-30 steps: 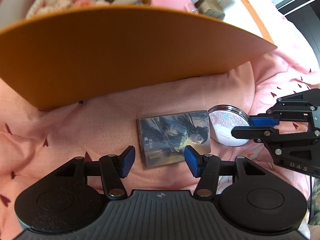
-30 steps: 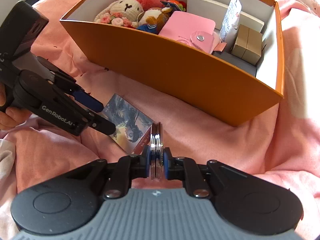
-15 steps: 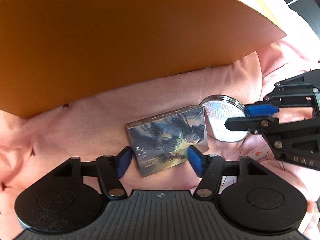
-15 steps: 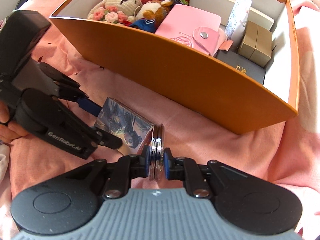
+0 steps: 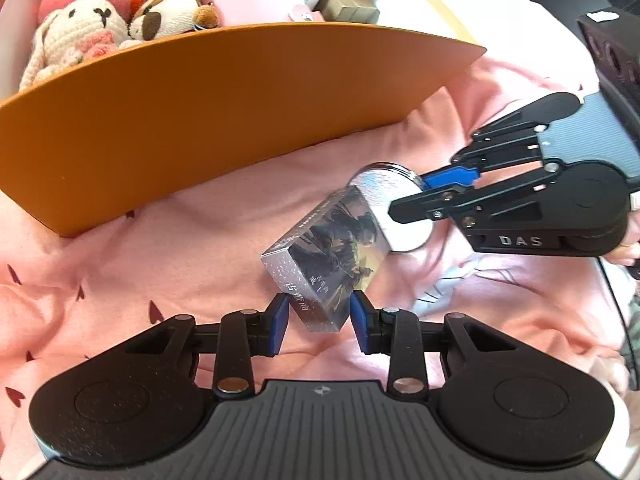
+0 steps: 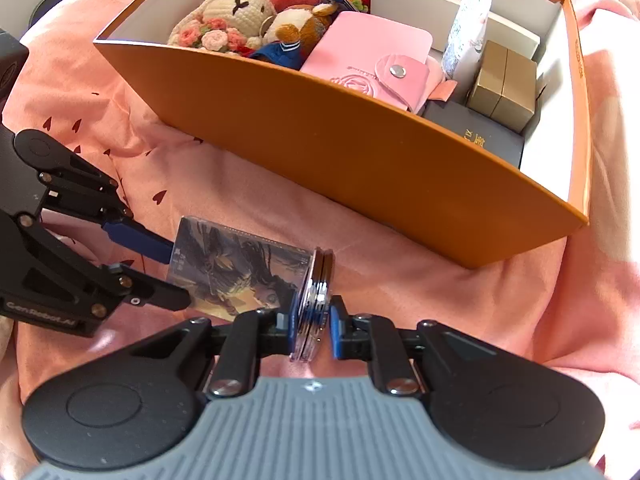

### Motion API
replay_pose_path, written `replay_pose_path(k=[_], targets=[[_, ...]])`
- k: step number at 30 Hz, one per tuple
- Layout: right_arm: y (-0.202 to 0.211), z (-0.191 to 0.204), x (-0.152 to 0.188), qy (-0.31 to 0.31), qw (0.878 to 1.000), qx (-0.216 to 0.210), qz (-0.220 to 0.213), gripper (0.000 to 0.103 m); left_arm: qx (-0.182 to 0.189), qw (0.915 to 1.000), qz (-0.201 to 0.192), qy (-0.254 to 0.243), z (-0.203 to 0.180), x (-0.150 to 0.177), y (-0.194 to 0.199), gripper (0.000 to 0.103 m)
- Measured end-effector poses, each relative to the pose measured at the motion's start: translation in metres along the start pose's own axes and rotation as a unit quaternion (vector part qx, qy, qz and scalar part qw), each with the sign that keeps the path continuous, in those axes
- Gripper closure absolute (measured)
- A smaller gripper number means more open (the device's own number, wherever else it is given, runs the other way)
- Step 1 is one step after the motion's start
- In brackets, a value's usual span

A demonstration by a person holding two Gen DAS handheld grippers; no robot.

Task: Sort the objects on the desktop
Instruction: 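Grasp the picture card box with the left tool, then lift the card box and compact over the orange box with both tools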

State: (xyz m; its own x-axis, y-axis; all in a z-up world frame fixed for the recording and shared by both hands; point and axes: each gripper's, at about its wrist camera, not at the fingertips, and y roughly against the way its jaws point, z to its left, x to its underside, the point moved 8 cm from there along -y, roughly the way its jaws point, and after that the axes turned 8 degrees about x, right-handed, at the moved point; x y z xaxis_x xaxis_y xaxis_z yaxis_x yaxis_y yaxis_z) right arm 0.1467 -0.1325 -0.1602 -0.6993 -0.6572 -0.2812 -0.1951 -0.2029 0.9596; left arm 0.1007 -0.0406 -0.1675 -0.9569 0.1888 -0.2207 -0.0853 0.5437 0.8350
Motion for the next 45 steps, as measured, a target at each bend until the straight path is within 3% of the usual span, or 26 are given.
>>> replay_pose_path(k=[6, 12, 17, 24, 30, 40, 45], targets=[[0.0, 0.002, -0.001, 0.008, 1.0, 0.001, -0.003, 0.085, 0.019, 0.9967, -0.003, 0.079, 0.019, 0.0, -0.017, 0.062], [0.0, 0.006, -0.002, 0.019, 1.0, 0.002, -0.005, 0.085, 0.036, 0.9897, -0.006, 0.138, 0.032, 0.0, -0.028, 0.045], [0.0, 0.008, -0.003, 0.022, 1.0, -0.001, -0.005, 0.085, 0.06, 0.9853, -0.012, 0.16, 0.039, -0.003, -0.042, 0.028], [-0.001, 0.013, -0.008, 0.034, 0.999, 0.002, -0.004, 0.084, 0.075, 0.9826, -0.014, 0.169, 0.045, -0.006, -0.046, 0.018], [-0.002, 0.014, -0.009, 0.038, 0.999, 0.005, -0.002, 0.084, 0.07, 0.983, -0.02, 0.169, 0.048, -0.003, -0.039, 0.027], [-0.003, 0.009, -0.008, 0.043, 0.999, 0.014, -0.004, 0.083, 0.074, 0.9871, -0.057, 0.131, 0.039, 0.006, -0.009, 0.058], [-0.003, 0.004, -0.006, 0.039, 0.999, 0.016, 0.0, 0.084, 0.099, 0.9848, -0.092, 0.109, 0.031, 0.009, 0.011, 0.061]])
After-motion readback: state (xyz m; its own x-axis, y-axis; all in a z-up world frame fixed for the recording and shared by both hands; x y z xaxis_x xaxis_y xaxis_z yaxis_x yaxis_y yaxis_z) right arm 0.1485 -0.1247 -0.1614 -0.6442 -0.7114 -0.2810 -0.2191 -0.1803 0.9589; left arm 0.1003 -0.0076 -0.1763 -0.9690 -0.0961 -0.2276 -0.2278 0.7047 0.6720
